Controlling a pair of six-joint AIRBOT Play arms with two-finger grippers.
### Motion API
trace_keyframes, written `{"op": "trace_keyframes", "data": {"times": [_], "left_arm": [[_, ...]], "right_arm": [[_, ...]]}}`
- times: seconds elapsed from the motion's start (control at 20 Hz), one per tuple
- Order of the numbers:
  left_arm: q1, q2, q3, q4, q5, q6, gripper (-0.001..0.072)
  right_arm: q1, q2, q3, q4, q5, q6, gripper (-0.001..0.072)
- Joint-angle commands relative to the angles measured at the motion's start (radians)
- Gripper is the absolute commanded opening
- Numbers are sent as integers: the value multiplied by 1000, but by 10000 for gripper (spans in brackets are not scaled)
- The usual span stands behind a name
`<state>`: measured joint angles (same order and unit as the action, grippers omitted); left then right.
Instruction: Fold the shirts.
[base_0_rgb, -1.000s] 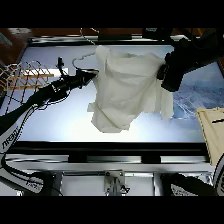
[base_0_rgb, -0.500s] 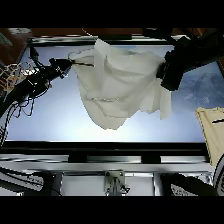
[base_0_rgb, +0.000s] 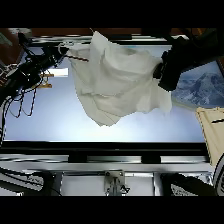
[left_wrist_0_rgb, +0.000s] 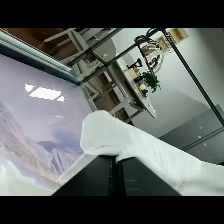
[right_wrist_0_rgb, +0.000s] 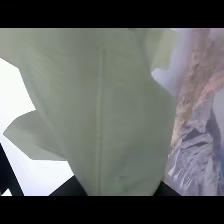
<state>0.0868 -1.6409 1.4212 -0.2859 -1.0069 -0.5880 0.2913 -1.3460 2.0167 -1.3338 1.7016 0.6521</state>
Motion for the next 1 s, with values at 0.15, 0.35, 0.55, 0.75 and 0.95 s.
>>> {"op": "trace_keyframes", "data": {"times": [0.15, 0.35, 0.55, 0.75, 0.95], "left_arm": [[6, -5, 14, 84, 54, -5, 53], [32, -5, 64, 85, 35, 31, 52], [32, -5, 119, 93, -35, 54, 53], [45, 1, 127, 220, -117, 31, 51], [32, 32, 127, 263, -203, 20, 51]], "right_arm": [[-2, 2, 0, 42, -58, 1, 69], [-2, 1, 0, -48, 0, -5, 68], [-2, -3, 0, -69, 1, -6, 68], [-2, -4, 0, -126, -8, -2, 68], [-1, -18, -1, -123, -10, 37, 68]]}}
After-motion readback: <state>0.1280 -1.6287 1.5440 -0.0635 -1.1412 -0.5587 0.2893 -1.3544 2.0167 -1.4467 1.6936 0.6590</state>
